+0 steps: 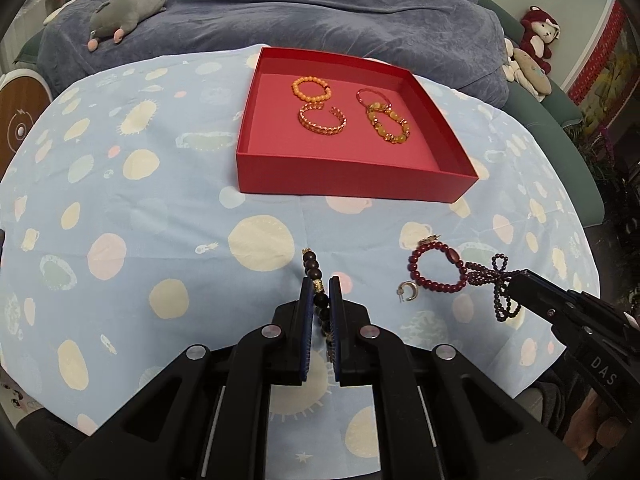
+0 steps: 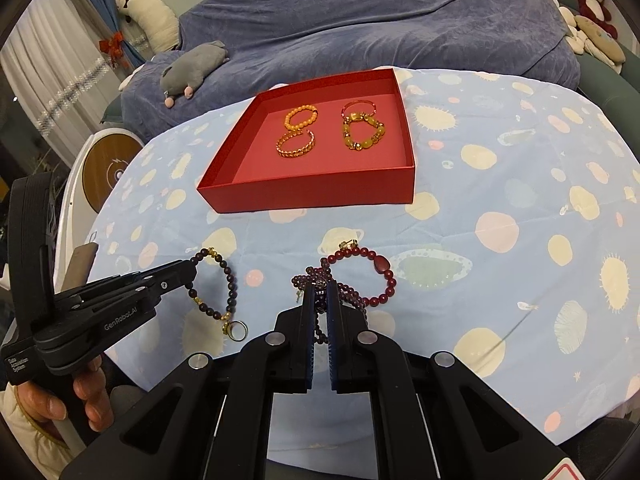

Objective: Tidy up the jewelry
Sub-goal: 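Lift both held pieces and carry them over the red box, then open both tools to drop the pieces into the red box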

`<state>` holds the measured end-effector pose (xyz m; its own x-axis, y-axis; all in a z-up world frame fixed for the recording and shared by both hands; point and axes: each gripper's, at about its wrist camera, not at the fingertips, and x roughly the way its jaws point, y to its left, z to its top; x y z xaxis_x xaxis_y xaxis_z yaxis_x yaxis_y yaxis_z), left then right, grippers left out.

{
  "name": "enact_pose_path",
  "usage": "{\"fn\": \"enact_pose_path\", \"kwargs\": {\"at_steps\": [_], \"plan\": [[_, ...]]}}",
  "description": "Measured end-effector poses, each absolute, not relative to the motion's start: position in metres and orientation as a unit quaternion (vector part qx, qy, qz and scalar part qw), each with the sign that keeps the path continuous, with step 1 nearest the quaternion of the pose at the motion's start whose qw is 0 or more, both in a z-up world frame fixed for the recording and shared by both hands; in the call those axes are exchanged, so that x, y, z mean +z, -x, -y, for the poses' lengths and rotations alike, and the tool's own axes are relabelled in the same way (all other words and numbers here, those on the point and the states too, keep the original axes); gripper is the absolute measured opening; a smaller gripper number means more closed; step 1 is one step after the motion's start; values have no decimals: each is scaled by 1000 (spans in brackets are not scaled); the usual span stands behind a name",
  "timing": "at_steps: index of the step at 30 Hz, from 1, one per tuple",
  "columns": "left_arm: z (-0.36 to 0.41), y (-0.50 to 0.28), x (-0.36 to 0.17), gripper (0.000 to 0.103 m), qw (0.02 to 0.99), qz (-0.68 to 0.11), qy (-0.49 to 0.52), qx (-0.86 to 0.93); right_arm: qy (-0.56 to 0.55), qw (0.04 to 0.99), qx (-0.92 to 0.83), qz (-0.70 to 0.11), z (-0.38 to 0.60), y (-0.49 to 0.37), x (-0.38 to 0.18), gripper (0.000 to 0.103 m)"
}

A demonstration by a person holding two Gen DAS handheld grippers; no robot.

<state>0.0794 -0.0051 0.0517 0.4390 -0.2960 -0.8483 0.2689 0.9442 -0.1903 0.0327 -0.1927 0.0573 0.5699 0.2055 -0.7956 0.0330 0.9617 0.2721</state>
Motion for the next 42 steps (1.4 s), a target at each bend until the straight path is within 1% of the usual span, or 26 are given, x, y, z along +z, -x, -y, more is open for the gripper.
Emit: {"fn": "enact_pose_path", "kwargs": {"at_steps": [9,14,20,24,32,37,42], "plan": [[12,-100,94,8,859,-476,23,-189,-124,889,55,-436,198,-58,84,5],[24,-128,116,8,867,-455,24,-203,-132,895,60,-421,204,-91,98,5],[43,-168,132,8,868,-438,48,-228,-124,898,59,-419,206,-137,100,5],[52,-195,119,8,859,-451,65,-234,-126,893,59,-428,206,-163,86,5],[51,-228,56,8,833,-502,75,-221,-155,870,56,-465,211,-191,40,5],[45,-232,26,8,834,-515,39,-195,-148,864,49,-479,213,-199,21,5],[41,-234,16,8,842,-511,2,-170,-142,861,42,-488,215,-205,10,5]]}}
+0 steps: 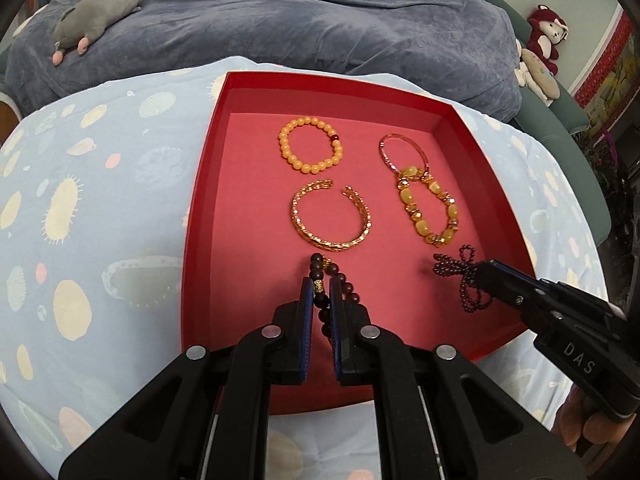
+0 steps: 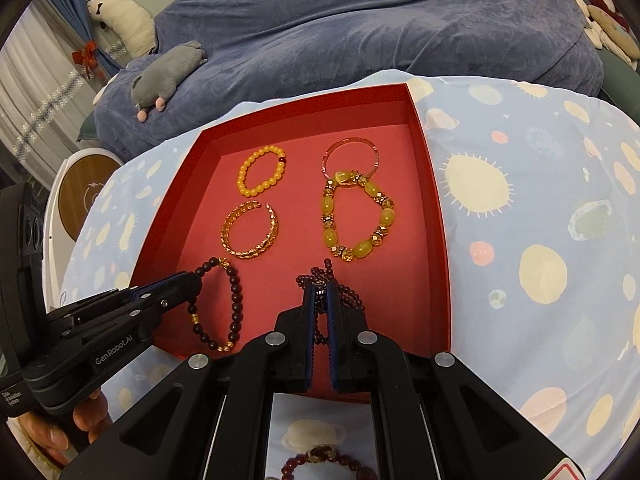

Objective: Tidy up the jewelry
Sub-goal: 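Open both tools to drop the pieces into the red box, then move the left tool to the gold ring with red stone and close it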

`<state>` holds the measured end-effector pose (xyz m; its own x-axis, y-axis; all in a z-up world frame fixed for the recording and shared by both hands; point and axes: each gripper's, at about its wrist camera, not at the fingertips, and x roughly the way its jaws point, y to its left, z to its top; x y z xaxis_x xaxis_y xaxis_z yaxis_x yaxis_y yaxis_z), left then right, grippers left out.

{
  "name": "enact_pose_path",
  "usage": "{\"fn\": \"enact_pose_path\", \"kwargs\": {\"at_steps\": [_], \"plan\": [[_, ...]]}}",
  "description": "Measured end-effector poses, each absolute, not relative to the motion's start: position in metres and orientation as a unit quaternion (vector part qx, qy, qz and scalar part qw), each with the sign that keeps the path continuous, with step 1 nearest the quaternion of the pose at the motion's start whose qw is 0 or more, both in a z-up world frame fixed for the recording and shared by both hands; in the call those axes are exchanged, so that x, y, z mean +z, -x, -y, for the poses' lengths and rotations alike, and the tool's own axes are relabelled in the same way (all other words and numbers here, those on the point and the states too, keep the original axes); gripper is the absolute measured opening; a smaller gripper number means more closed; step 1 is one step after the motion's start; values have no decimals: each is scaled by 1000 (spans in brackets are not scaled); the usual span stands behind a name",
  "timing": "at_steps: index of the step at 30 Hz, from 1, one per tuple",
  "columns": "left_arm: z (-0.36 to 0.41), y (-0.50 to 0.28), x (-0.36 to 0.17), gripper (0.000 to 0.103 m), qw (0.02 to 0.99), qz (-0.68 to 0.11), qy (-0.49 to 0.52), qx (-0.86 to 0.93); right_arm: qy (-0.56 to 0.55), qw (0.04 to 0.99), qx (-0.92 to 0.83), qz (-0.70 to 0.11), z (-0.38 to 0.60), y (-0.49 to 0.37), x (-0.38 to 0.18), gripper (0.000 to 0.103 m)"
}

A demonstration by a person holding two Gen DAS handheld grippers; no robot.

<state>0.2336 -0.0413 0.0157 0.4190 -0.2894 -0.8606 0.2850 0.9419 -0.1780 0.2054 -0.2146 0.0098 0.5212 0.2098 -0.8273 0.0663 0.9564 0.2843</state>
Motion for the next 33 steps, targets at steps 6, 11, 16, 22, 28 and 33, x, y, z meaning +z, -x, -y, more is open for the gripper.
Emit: {"fn": "enact_pose_path", "kwargs": {"at_steps": [6,11,16,22,28,33], "plan": [[37,-234,17,22,857,-495,-17,-143,-125,870,23,-477,214,-207,13,26],[27,-228,28,42,867,-480,-4,-131,-115,883,21,-455,214,-197,32,38],[22,-211,41,43,874,-468,-9,-130,-111,887,23,-448,213,-178,44,38],[19,-182,50,44,874,-466,-11,-134,-114,885,20,-451,213,-148,48,38],[15,-146,55,48,875,-464,-12,-137,-112,882,10,-457,214,-112,46,38],[13,-114,53,48,871,-470,-14,-143,-117,877,2,-467,217,-82,40,38]]}}
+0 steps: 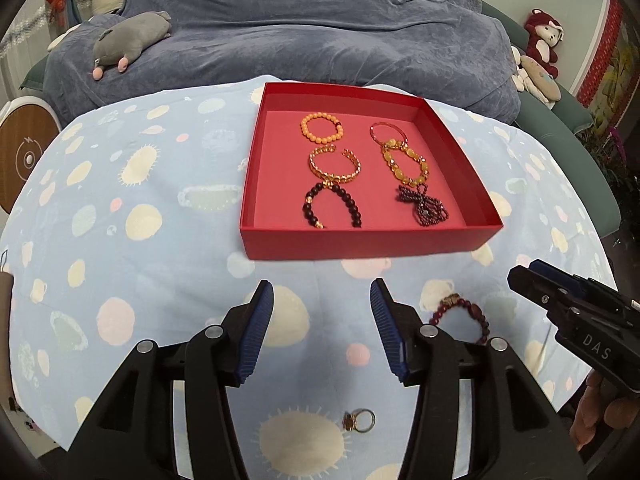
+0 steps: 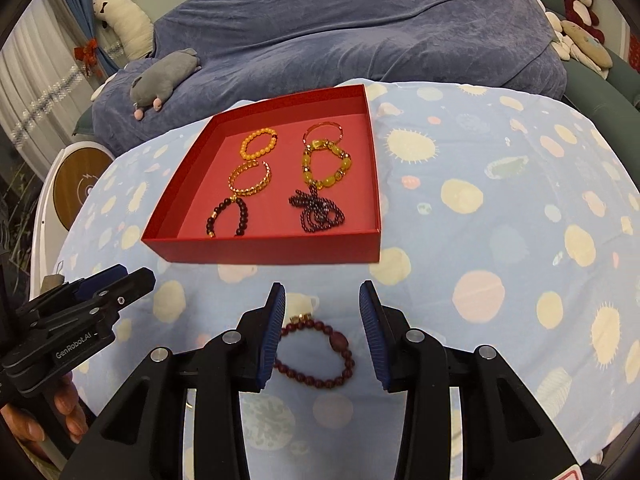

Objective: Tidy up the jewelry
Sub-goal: 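Move the left tool to the gold ring with red stone and close it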

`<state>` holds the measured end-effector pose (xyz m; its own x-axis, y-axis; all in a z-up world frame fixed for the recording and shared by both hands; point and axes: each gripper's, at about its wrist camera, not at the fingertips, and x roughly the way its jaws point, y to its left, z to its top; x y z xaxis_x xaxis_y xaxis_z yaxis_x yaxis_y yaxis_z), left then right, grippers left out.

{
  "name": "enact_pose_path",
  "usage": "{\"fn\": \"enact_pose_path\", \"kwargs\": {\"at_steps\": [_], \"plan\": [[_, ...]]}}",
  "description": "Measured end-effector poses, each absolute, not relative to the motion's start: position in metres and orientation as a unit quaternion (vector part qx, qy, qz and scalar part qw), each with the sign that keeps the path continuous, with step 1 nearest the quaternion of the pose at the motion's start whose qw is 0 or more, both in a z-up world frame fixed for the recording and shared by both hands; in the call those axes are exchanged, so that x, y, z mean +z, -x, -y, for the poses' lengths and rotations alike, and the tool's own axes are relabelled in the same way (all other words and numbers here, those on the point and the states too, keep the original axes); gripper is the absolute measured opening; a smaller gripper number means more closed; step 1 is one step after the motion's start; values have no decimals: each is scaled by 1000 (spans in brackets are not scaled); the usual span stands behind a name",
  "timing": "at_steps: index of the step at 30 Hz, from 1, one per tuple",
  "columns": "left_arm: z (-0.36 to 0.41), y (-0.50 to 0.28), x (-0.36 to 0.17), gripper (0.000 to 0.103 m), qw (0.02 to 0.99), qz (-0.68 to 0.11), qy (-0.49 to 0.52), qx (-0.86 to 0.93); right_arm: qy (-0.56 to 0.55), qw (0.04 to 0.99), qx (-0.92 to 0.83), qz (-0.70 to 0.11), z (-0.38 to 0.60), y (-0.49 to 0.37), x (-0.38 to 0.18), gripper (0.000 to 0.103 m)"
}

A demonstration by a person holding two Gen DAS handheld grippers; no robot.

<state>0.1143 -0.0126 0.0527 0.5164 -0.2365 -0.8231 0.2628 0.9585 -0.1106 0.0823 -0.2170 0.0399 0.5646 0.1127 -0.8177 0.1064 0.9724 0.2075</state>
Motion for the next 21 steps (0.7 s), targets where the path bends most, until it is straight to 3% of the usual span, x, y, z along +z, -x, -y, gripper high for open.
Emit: {"fn": "enact_pose_path", "kwargs": {"at_steps": [21], "plan": [[12,-42,4,48,847,-510,-41,-144,-122,858,-5,-499,208,-23,5,38]]}}
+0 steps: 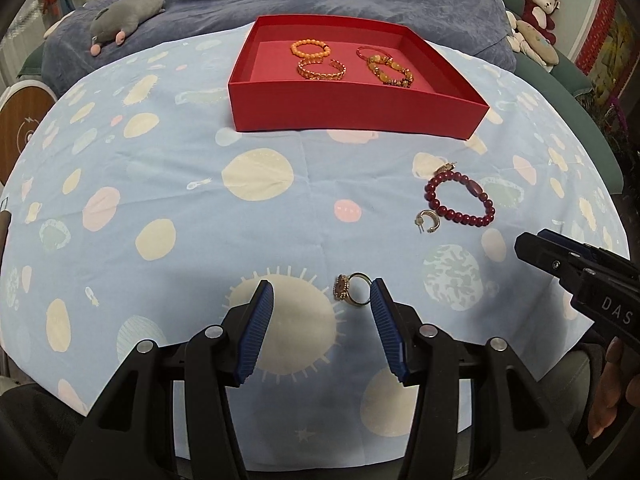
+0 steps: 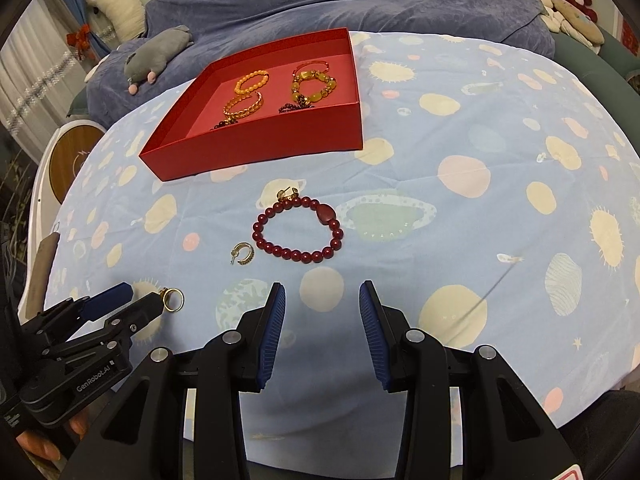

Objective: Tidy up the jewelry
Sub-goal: 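Move the left tool to the gold ring with red stone and close it, then lift the ring with the left tool while the right tool grasps the red stone bead bracelet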

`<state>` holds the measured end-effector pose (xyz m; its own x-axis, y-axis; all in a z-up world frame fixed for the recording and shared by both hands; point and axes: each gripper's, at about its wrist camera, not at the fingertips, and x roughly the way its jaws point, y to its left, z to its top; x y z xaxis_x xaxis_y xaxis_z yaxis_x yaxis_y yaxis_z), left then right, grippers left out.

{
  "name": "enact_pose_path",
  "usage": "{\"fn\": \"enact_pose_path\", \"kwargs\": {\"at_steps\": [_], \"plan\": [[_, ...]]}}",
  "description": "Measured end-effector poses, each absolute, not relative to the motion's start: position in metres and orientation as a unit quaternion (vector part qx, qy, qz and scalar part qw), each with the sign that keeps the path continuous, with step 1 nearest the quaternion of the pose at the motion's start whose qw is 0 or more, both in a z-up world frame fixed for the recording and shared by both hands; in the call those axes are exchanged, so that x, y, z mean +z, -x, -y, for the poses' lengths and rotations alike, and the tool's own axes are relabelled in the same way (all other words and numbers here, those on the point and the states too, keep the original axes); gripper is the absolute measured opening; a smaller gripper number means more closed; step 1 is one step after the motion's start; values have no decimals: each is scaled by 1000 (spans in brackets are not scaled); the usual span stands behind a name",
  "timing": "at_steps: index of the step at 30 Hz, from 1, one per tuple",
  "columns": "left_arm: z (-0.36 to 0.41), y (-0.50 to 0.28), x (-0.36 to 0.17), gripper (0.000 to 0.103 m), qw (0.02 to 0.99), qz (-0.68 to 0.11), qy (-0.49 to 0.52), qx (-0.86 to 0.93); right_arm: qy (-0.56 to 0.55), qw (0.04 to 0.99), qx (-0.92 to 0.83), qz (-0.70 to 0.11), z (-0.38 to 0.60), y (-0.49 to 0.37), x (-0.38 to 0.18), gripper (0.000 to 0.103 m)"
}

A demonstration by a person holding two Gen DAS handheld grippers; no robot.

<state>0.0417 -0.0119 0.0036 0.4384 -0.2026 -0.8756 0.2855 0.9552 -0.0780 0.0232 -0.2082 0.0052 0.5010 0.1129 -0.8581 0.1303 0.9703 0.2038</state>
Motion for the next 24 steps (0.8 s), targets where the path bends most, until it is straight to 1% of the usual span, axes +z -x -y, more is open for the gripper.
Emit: {"fn": "enact_pose_path", "kwargs": {"at_steps": [6,8,15,16,19,24], "plan": [[12,-45,-3,41,843,-516,-32,-148,-123,858,-2,-499,207,-26,4,38],[13,-45,-5,31,841,-518,-37,-152,-125,857,-1,-499,207,-28,3,38],[16,-44,-8,18,842,-515,-48,-154,-125,857,-1,-501,207,-34,2,38],[15,-45,-8,12,842,-515,-47,-152,-125,857,-1,-501,208,-36,1,38],[14,-49,-8,10,842,-516,-41,-150,-123,857,-2,-500,209,-41,0,38],[12,-55,-7,9,843,-515,-38,-149,-117,857,0,-502,209,-55,-3,34]]}}
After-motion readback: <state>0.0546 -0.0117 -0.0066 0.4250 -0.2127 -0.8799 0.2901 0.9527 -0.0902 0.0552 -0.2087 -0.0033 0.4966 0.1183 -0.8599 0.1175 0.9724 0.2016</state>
